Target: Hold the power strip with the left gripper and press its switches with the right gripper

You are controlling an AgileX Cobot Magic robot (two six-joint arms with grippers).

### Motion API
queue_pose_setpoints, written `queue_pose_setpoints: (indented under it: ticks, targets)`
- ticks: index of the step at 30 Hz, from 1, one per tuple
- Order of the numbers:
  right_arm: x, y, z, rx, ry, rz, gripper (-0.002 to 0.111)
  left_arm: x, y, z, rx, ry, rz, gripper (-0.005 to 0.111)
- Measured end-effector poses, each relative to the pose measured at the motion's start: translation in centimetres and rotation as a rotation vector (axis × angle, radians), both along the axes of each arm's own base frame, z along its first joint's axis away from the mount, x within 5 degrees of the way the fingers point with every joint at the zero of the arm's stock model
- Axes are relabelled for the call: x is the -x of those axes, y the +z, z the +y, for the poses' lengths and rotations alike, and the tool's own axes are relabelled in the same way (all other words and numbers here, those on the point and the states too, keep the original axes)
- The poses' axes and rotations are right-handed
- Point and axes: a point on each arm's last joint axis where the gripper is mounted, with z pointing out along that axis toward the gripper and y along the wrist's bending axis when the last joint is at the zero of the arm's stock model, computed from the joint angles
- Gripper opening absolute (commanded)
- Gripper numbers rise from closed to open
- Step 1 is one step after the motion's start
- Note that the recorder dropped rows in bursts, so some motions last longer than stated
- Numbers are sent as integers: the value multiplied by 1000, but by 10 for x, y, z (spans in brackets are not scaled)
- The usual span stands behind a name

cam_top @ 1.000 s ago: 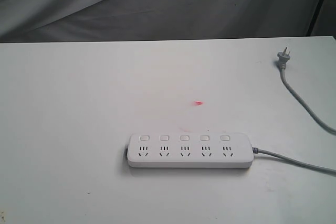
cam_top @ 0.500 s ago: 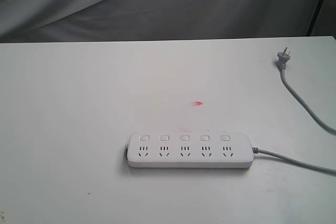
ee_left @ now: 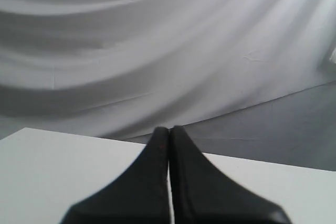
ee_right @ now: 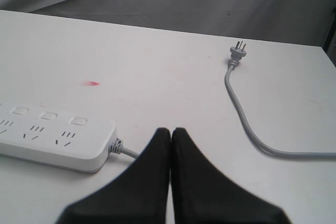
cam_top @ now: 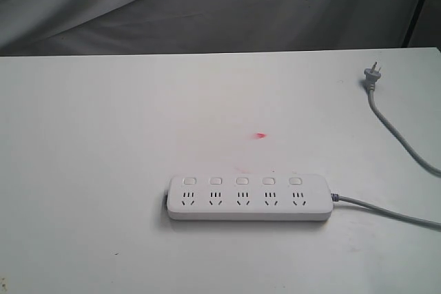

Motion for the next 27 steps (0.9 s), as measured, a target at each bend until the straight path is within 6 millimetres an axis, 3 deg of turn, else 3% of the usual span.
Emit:
queue_pose_setpoints:
  ticks: [9, 20, 27]
  targets:
    - [0, 0, 0, 0, 0, 0, 0, -3, -19, 1, 2, 3, 31, 0]
    - [0, 0, 0, 0, 0, 0, 0, -4, -20, 1, 3, 3, 40, 0]
    - [0, 0, 0, 0, 0, 0, 0, -4, -32, 0, -9, -9, 179, 0]
